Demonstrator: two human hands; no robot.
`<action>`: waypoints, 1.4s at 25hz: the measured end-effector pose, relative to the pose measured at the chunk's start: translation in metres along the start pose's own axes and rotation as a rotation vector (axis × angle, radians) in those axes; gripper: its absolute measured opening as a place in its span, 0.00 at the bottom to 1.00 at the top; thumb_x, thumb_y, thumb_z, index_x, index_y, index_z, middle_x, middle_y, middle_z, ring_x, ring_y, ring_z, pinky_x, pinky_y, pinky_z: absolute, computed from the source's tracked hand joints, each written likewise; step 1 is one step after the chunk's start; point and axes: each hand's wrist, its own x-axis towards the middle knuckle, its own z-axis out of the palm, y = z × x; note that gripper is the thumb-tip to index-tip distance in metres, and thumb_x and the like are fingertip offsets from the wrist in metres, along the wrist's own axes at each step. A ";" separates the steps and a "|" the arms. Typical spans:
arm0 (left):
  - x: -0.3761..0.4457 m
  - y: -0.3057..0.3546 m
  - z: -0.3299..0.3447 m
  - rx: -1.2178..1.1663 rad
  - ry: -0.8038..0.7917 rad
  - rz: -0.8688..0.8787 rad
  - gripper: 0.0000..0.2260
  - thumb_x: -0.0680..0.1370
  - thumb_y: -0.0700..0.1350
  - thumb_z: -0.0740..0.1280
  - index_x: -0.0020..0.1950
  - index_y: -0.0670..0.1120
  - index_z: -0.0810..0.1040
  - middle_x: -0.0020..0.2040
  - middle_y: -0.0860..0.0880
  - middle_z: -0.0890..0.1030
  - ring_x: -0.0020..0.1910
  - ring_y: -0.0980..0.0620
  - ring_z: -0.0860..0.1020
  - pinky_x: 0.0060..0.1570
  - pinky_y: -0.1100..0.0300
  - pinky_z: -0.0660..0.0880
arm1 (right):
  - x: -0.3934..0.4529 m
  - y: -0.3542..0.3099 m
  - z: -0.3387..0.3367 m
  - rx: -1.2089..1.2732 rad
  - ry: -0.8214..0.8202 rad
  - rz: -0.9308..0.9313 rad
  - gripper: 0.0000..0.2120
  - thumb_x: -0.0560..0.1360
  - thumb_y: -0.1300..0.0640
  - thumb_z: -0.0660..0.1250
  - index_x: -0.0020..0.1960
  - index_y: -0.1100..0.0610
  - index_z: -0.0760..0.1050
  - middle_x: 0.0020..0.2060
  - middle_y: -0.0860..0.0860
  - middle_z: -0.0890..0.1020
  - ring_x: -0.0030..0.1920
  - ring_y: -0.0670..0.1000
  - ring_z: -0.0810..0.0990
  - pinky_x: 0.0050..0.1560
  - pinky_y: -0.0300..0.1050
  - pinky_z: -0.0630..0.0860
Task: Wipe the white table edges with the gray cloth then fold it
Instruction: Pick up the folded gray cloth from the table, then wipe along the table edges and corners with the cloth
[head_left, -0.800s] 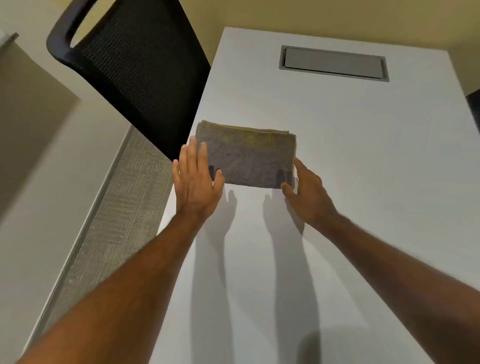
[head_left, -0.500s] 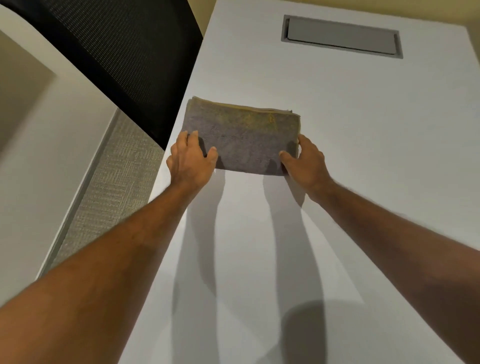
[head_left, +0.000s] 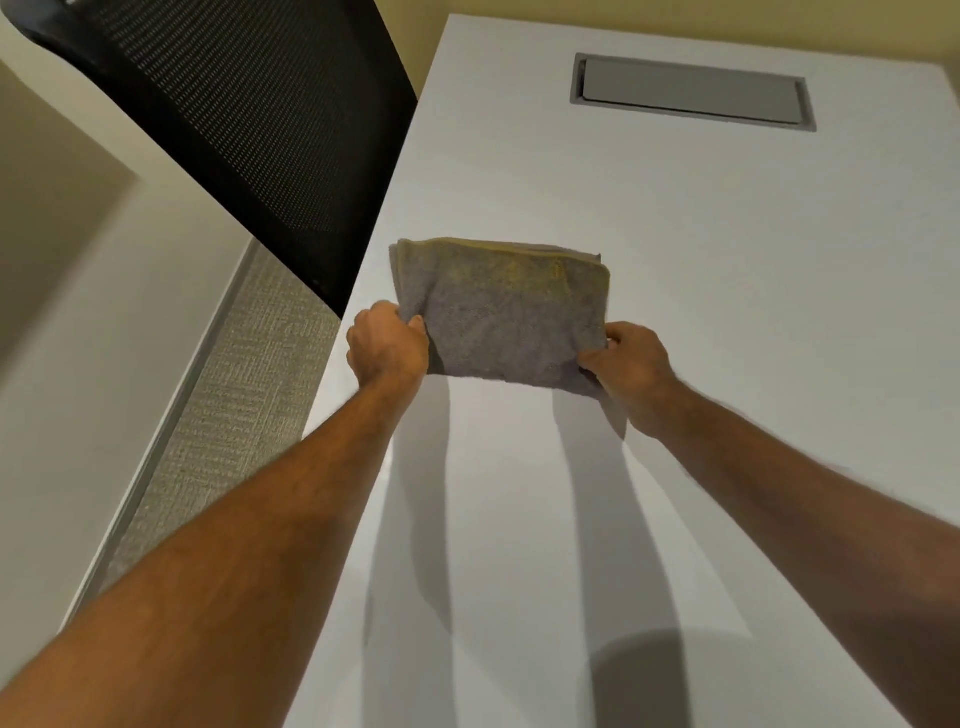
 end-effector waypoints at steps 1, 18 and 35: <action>-0.008 0.000 -0.002 -0.039 -0.023 -0.008 0.11 0.83 0.48 0.69 0.58 0.41 0.80 0.55 0.42 0.84 0.54 0.42 0.83 0.58 0.42 0.82 | -0.006 0.002 -0.005 0.043 -0.018 0.024 0.04 0.76 0.66 0.70 0.48 0.58 0.81 0.39 0.52 0.82 0.38 0.50 0.80 0.33 0.39 0.76; -0.237 0.038 -0.005 -0.604 -0.540 -0.218 0.10 0.85 0.49 0.65 0.63 0.49 0.81 0.59 0.48 0.84 0.59 0.46 0.82 0.53 0.51 0.83 | -0.189 0.097 -0.161 0.530 -0.025 0.261 0.14 0.78 0.65 0.62 0.60 0.63 0.82 0.48 0.58 0.83 0.49 0.58 0.79 0.51 0.54 0.76; -0.470 -0.055 -0.018 -0.097 -0.792 0.053 0.09 0.84 0.46 0.66 0.64 0.55 0.74 0.59 0.54 0.80 0.59 0.51 0.81 0.61 0.53 0.79 | -0.388 0.283 -0.224 0.002 0.474 0.247 0.16 0.77 0.70 0.65 0.62 0.64 0.83 0.50 0.54 0.72 0.48 0.45 0.71 0.51 0.24 0.68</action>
